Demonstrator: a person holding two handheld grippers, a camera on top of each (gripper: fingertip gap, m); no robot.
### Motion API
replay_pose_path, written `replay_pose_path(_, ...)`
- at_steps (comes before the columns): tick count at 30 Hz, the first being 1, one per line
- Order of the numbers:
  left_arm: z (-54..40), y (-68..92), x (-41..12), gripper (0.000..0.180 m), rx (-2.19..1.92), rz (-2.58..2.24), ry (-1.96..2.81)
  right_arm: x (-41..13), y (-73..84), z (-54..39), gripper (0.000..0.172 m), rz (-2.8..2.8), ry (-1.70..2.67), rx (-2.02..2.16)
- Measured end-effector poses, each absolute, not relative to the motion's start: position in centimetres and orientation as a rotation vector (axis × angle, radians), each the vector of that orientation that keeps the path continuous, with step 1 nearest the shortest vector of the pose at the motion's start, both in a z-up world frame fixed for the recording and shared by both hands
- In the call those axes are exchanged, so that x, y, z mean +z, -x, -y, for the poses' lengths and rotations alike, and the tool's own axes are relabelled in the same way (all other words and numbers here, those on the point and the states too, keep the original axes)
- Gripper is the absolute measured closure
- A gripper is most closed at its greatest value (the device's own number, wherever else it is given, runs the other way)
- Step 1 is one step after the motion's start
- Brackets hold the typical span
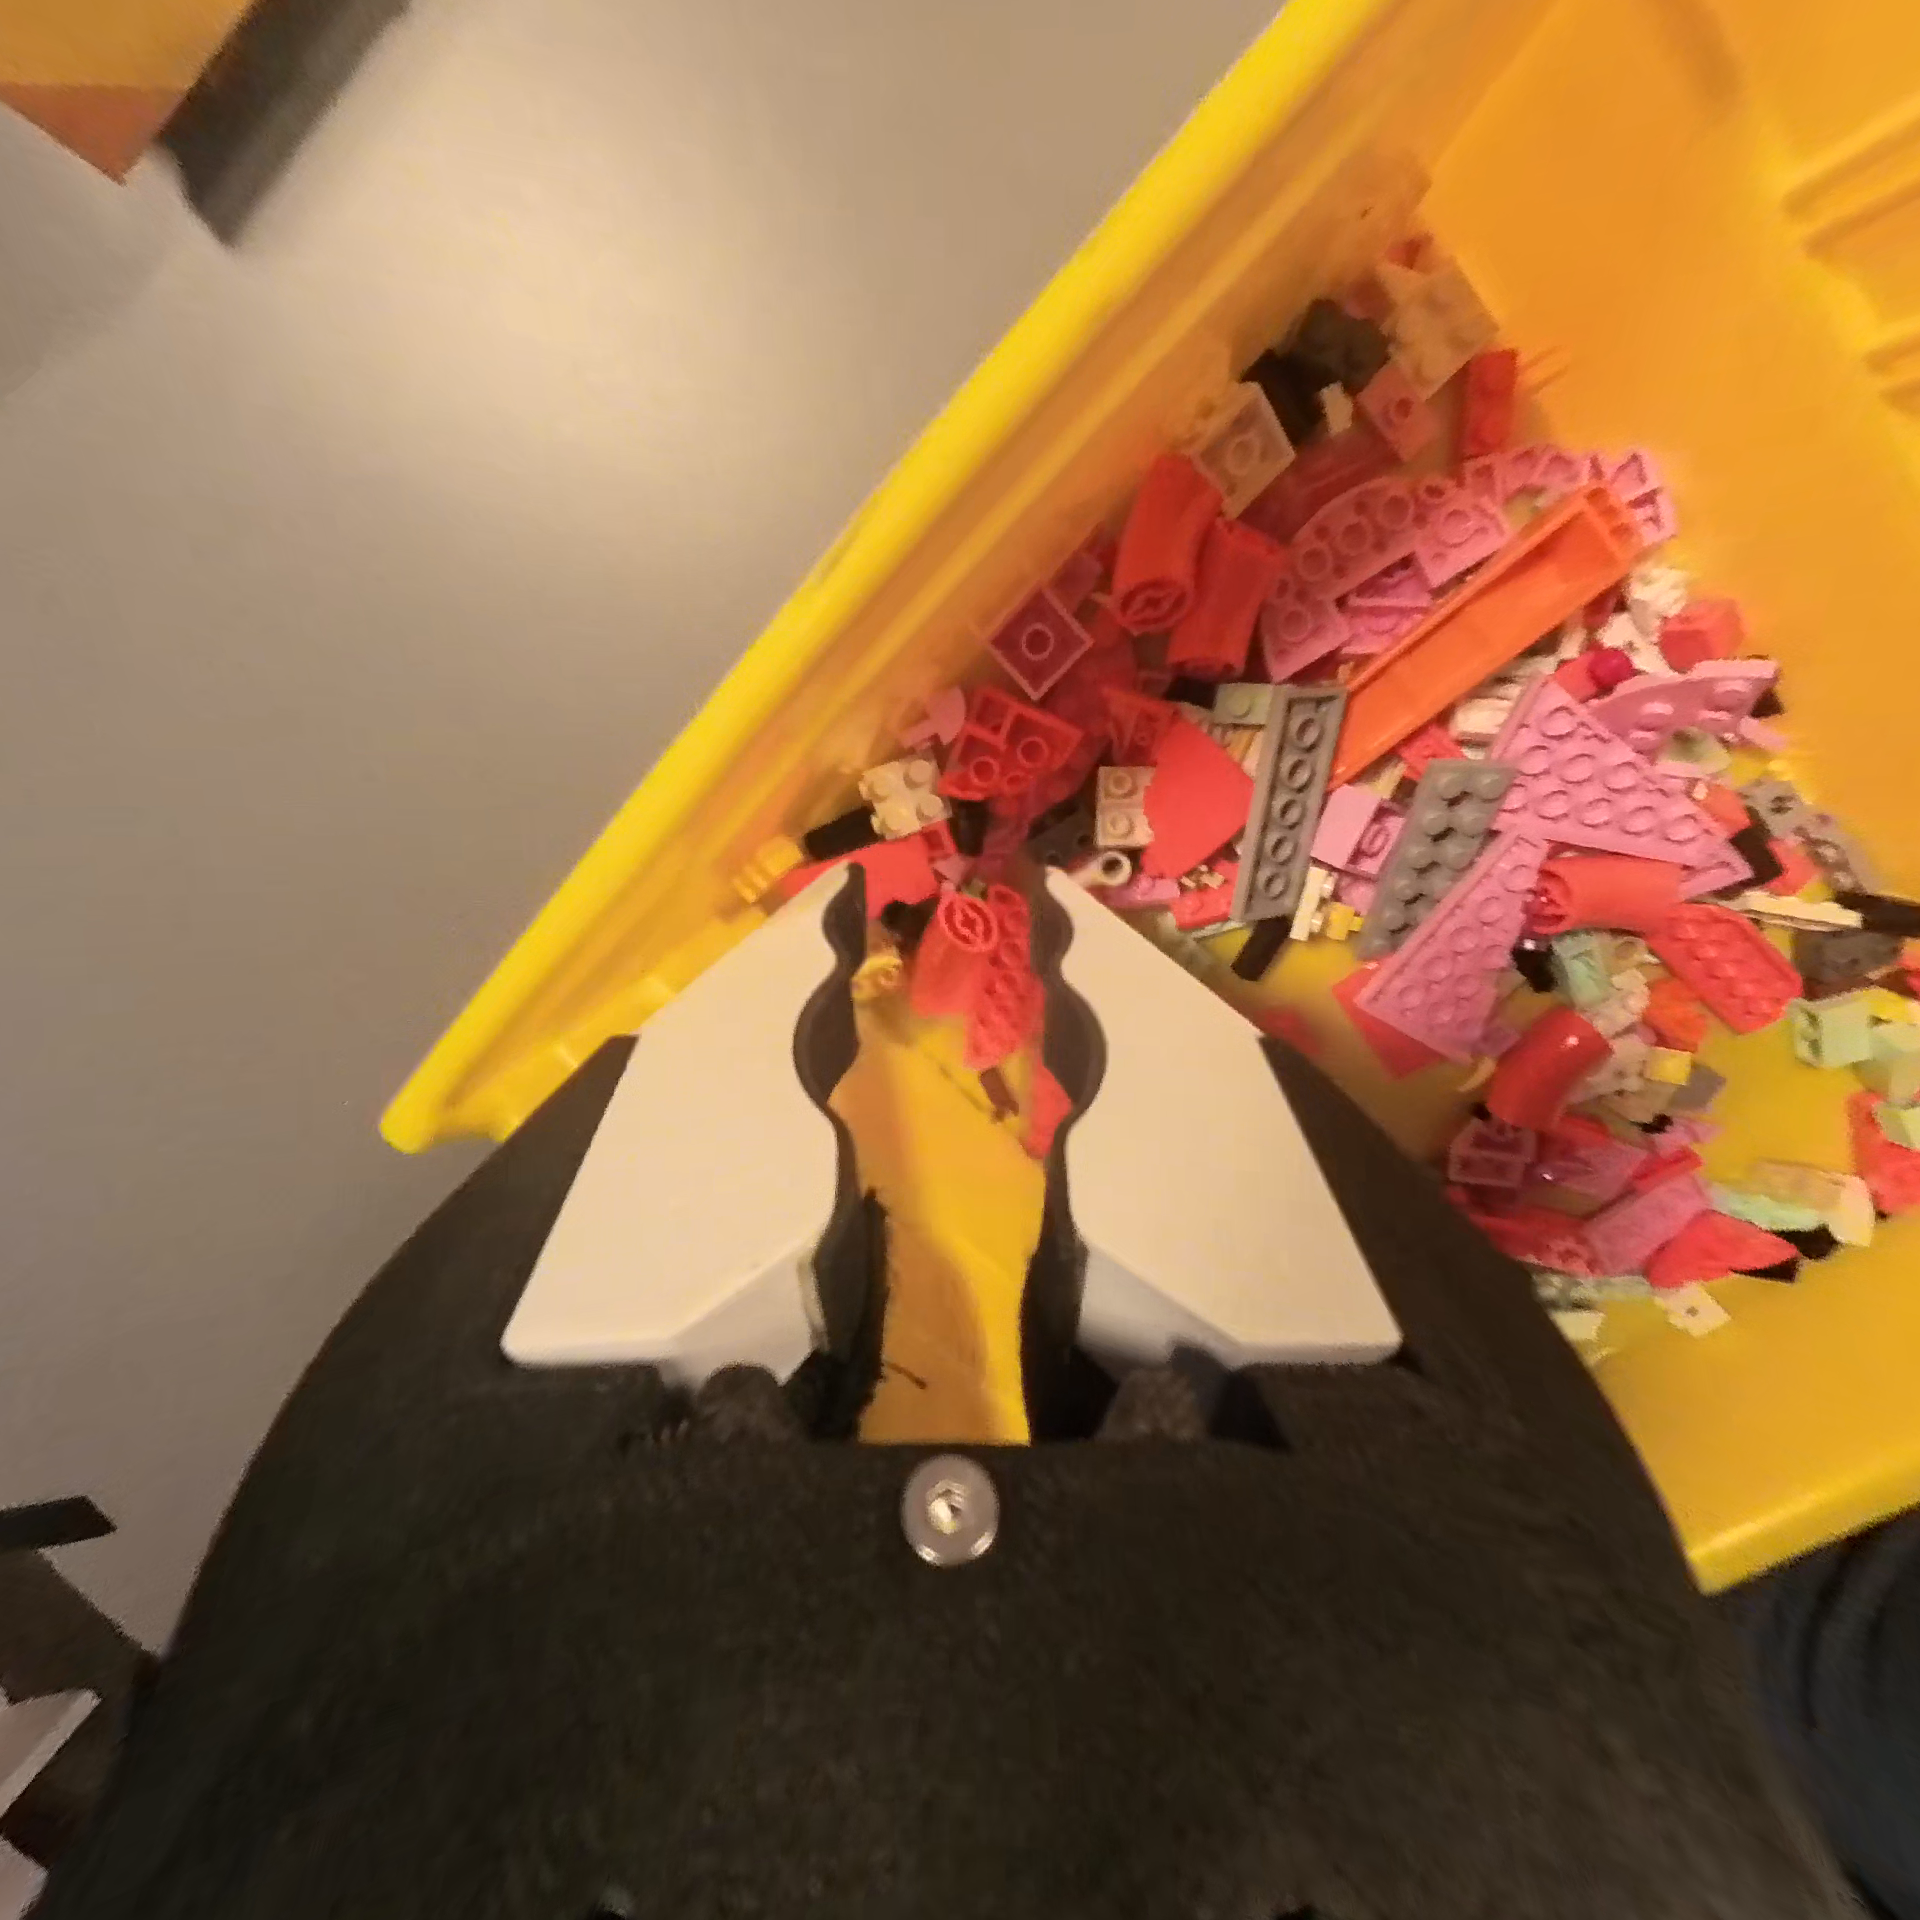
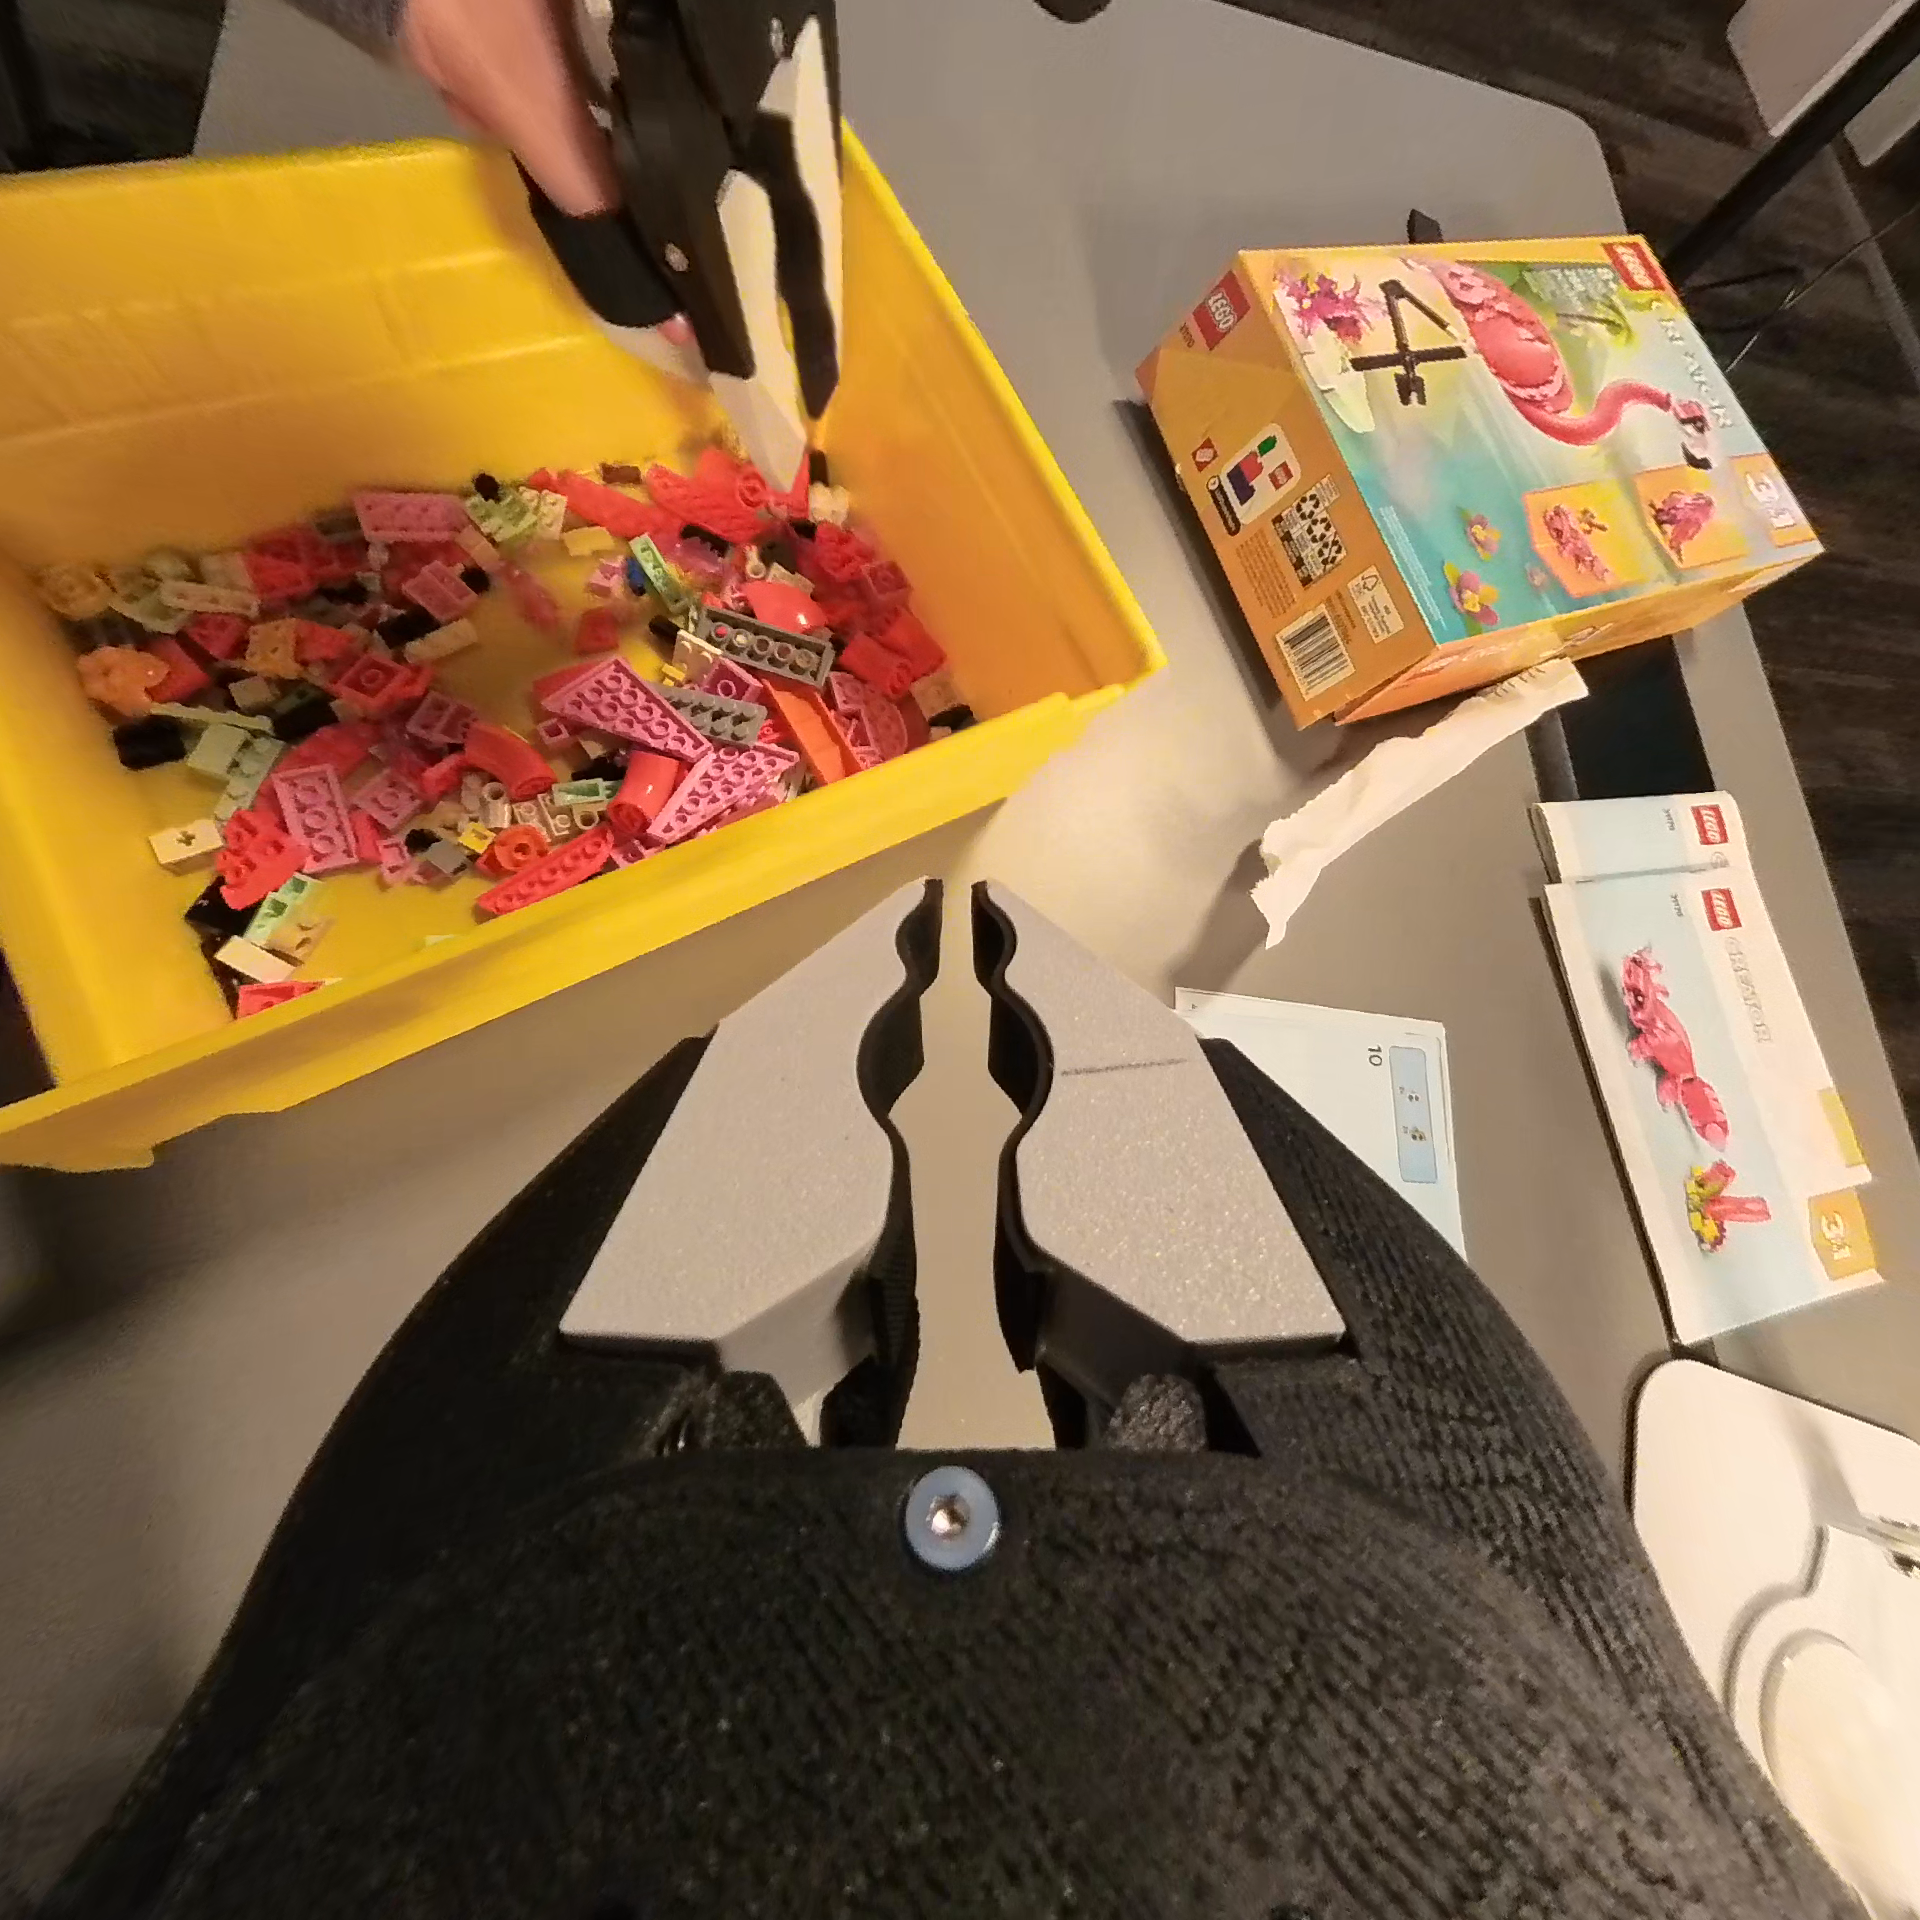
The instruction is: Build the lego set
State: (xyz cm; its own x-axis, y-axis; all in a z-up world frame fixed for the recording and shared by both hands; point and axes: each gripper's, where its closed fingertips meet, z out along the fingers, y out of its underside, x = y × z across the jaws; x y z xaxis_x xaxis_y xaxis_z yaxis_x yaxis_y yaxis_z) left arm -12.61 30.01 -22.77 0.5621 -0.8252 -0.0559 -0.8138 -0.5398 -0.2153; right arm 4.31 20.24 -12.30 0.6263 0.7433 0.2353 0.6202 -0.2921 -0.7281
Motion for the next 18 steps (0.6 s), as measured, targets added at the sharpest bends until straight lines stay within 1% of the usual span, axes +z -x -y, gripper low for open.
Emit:
replay_pose_path(1, -30.6, 12.7, -22.7, 0.153, -0.037, -1.360, 2.559, -12.3, -4.3, -20.2, 0.168, 1.070, 2.010, 0.186)
replay_pose_path(2, -31.6, 13.0, -22.4, 0.159, 0.047, -1.351, 2.507, -12.3, -4.3, -20.2, 0.168, 1.070, 2.010, 0.186)
replay_pose_path(3, -32.2, 13.1, -22.2, 0.172, 0.125, -1.387, 2.448, -12.3, -4.3, -20.2, 0.168, 1.069, 2.010, 0.186)
replay_pose_path(4, -32.3, 13.2, -22.2, 0.176, 0.184, -1.429, 2.411, -12.3, -4.3, -20.3, 0.168, 1.070, 2.011, 0.185)
replay_pose_path(7, -31.7, 12.7, -23.3, 0.180, 0.240, -1.508, 2.428, -12.4, -4.2, -20.2, 0.168, 1.074, 2.014, 0.181)
replay_pose_path(11, -31.4, 13.4, -24.9, 0.180, 0.379, -1.645, 2.457, -12.3, -4.0, -20.2, 0.168, 1.081, 2.007, 0.179)
replay_pose_path(15, -30.8, 11.8, -25.8, 0.180, 0.221, -1.649, 2.501, -12.3, -4.1, -20.2, 0.168, 1.080, 2.006, 0.183)
replay_pose_path(18, -28.9, 9.3, -25.9, 0.180, -0.100, -1.622, 2.571, -12.3, -4.1, -20.2, 0.168, 1.081, 2.006, 0.185)
